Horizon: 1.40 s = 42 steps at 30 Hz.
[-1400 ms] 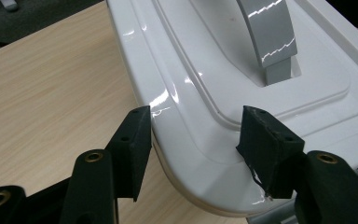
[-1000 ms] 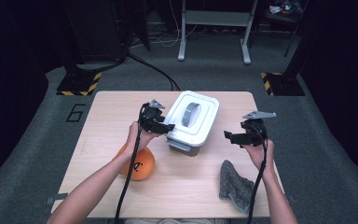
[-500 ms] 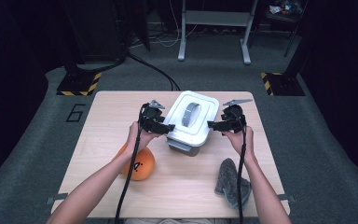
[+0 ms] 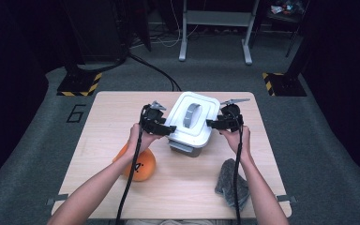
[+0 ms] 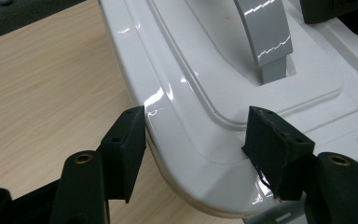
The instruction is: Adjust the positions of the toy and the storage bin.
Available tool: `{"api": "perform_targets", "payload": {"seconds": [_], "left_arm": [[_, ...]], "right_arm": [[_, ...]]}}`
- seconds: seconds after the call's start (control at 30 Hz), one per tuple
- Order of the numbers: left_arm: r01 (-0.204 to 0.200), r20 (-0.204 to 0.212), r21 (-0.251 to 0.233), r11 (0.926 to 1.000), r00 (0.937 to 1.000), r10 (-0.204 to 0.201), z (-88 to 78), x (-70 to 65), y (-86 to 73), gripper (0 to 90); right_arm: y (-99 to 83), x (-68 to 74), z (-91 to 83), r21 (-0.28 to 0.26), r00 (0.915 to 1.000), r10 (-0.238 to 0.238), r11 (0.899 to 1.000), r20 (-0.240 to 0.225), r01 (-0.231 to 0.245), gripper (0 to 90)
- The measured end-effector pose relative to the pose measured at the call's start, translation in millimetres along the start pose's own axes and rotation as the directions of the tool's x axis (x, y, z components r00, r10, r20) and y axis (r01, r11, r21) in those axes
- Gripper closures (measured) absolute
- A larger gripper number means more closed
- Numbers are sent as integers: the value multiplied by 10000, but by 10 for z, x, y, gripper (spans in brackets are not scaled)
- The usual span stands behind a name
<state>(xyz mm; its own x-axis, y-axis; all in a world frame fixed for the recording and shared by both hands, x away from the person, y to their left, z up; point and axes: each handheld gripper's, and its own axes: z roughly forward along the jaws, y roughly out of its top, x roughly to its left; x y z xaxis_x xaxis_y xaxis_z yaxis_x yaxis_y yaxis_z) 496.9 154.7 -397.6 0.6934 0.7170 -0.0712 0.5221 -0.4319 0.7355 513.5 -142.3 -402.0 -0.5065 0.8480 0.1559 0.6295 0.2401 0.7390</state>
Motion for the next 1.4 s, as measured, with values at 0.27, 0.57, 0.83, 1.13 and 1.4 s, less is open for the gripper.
{"api": "perform_targets", "payload": {"seconds": [0.27, 0.57, 0.83, 1.13, 1.4], "left_arm": [[-82, -105, 157, 9998, 9999, 83, -32, -35, -5, 379], [-105, -89, 193, 9998, 9999, 107, -47, -63, -21, 375], [-266, -55, 249, 9993, 9996, 267, -36, -137, -4, 367], [-289, 104, 346, 9990, 9995, 285, -49, -121, 0, 367], [544, 528, 184, 9983, 9971, -553, -59, 75, -52, 353]], "right_arm": [[49, 15, 81, -170, 9999, -92, 9998, 123, 94, 390], [118, 11, 163, -241, 9997, -190, 9995, 137, 194, 417], [163, -25, 202, -249, 9997, -130, 9996, 184, 134, 432], [191, -82, 245, -369, 10000, 8, 9993, -78, -11, 421], [46, 22, 41, -231, 9994, -135, 9996, 327, 143, 459]]}}
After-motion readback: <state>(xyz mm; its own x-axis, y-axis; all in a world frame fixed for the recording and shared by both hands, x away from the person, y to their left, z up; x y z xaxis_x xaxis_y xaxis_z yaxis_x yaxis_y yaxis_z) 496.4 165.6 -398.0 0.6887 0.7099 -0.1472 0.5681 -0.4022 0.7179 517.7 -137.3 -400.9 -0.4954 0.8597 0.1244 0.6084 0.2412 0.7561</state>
